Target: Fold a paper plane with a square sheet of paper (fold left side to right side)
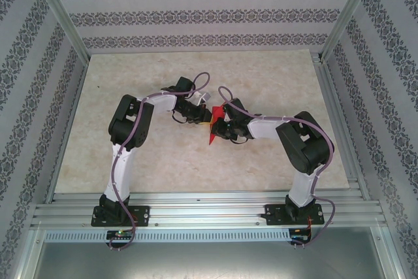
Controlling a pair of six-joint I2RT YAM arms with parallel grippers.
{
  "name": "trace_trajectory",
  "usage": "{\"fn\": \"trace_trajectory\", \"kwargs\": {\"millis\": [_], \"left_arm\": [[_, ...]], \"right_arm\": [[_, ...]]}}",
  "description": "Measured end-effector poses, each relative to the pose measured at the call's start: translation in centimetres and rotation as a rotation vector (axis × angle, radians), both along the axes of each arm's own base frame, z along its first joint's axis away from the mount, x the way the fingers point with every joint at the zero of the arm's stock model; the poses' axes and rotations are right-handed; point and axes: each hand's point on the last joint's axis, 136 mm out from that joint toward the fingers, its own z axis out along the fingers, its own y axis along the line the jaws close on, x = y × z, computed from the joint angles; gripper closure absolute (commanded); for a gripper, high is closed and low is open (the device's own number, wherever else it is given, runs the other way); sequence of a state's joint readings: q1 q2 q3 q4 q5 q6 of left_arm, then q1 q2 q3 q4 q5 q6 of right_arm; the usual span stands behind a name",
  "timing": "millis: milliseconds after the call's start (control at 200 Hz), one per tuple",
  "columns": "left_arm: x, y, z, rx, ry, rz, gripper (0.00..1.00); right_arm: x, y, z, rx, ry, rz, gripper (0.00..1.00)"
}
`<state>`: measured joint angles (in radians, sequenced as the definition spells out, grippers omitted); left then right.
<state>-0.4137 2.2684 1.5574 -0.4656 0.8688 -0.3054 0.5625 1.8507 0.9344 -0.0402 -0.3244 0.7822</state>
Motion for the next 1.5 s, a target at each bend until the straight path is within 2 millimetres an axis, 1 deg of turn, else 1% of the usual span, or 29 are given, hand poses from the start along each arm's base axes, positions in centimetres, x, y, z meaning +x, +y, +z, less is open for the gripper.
{"fn": "trace_trajectory", "kwargs": {"millis": [60,110,175,235,315,355,405,490,604,654,704,804,884,989,1089,1259,1334,1499], "left_arm": [[0.4,0.6,0.4,0.016,-0.025,0.021,0.73],[0.7,1.6,0.9,0.03,-0.041,0.049,0.71],[0.9,3.4,2.0,0.045,-0.063,0.094,0.72],[0.8,5.0,3.3,0.053,-0.089,0.132,0.76],[0.2,6.5,5.4,0.046,-0.126,0.178,0.81],[-0.5,6.8,6.2,0.035,-0.139,0.19,0.82],[-1.6,6.9,6.8,0.021,-0.152,0.198,0.83],[-4.3,6.2,6.4,0.006,-0.123,0.201,0.86],[-8.0,4.3,4.0,0.003,-0.042,0.195,0.88],[-9.3,3.7,3.1,0.011,-0.004,0.2,0.89],[-10.2,3.0,2.6,0.017,0.018,0.203,0.91],[-10.2,1.6,3.0,0.005,0.018,0.219,0.93],[-9.6,0.6,3.6,-0.012,0.006,0.23,0.95],[-9.2,-0.4,3.7,-0.019,0.001,0.24,0.95],[-9.1,-0.7,3.1,-0.007,0.017,0.248,0.96],[-9.2,-0.7,1.5,0.03,0.044,0.271,0.97],[-9.3,-0.8,1.1,0.041,0.047,0.274,0.98],[-9.2,-0.5,0.2,0.075,0.052,0.294,0.99]], "right_arm": [[0.0,0.0,0.0,0.0,0.002,-0.004,0.84],[0.0,0.0,0.0,0.0,0.002,-0.004,0.84],[0.0,0.0,0.0,0.001,0.004,-0.006,0.84],[0.0,0.0,0.0,0.001,0.004,-0.006,0.84],[0.0,0.0,0.0,0.001,0.005,-0.007,0.85],[0.0,0.0,0.0,0.0,0.006,-0.007,0.85],[0.0,0.0,-0.1,-0.001,0.008,-0.007,0.85],[0.0,0.0,-0.1,-0.003,0.012,-0.008,0.86],[0.0,0.0,-0.2,-0.003,0.014,-0.01,0.86],[0.0,0.0,-0.2,-0.003,0.015,-0.01,0.86],[0.0,0.0,-0.2,-0.003,0.016,-0.011,0.86],[0.0,0.0,-0.2,-0.001,0.02,-0.016,0.86],[0.0,0.0,-0.2,0.001,0.024,-0.022,0.86],[0.0,0.0,-0.2,0.004,0.028,-0.028,0.87],[0.0,0.0,-0.3,0.004,0.029,-0.029,0.87],[0.0,0.0,-0.3,0.008,0.032,-0.027,0.87],[0.0,0.0,-0.3,0.008,0.032,-0.026,0.87],[0.0,0.1,-0.2,0.012,0.031,-0.028,0.87]]}}
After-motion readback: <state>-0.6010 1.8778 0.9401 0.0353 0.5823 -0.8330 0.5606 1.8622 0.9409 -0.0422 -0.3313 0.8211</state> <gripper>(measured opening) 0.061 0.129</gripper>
